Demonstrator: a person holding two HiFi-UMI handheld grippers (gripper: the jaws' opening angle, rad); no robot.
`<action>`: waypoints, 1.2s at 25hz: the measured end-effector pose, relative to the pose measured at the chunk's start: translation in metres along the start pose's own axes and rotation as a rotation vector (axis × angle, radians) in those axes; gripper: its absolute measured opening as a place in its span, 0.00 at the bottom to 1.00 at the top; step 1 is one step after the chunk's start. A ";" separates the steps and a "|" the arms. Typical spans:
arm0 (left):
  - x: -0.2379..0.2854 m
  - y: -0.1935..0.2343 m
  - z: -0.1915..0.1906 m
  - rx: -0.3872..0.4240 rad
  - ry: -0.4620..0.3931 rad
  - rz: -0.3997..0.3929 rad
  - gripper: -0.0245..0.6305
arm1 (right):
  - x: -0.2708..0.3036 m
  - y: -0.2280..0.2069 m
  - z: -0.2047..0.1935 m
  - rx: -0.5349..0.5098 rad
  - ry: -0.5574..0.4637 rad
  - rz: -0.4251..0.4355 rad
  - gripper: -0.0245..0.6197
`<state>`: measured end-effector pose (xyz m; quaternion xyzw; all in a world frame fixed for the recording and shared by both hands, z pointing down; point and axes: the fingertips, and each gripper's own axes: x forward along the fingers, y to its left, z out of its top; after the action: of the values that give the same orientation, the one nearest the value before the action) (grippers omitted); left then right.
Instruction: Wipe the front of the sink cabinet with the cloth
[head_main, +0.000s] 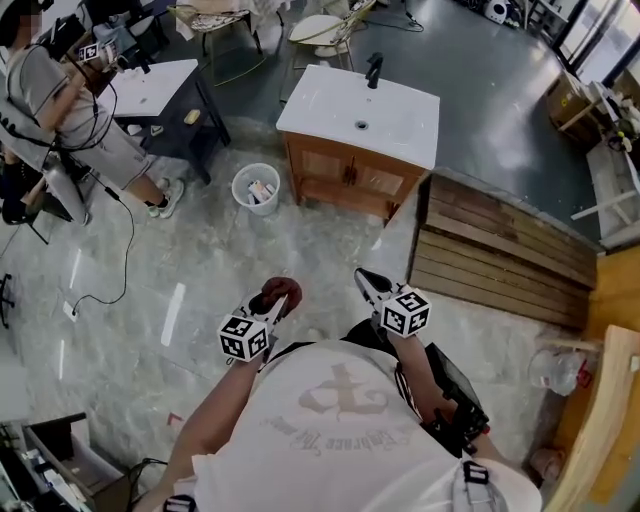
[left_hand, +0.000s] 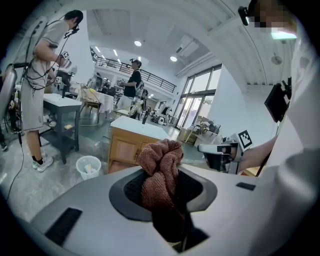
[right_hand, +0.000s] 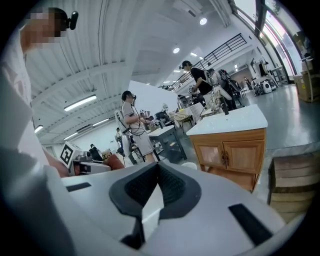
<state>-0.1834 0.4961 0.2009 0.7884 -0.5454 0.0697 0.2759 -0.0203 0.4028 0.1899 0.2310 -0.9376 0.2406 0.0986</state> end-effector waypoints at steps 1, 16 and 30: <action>0.001 0.005 -0.004 -0.010 0.007 0.010 0.22 | 0.003 -0.001 -0.001 -0.001 0.009 0.004 0.06; 0.085 0.053 0.021 -0.042 0.107 0.062 0.22 | 0.092 -0.077 0.015 0.035 0.101 0.094 0.06; 0.231 0.075 0.101 -0.021 0.130 0.086 0.22 | 0.145 -0.206 0.081 0.017 0.154 0.150 0.06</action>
<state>-0.1782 0.2356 0.2384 0.7550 -0.5605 0.1270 0.3157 -0.0536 0.1466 0.2463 0.1417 -0.9398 0.2723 0.1500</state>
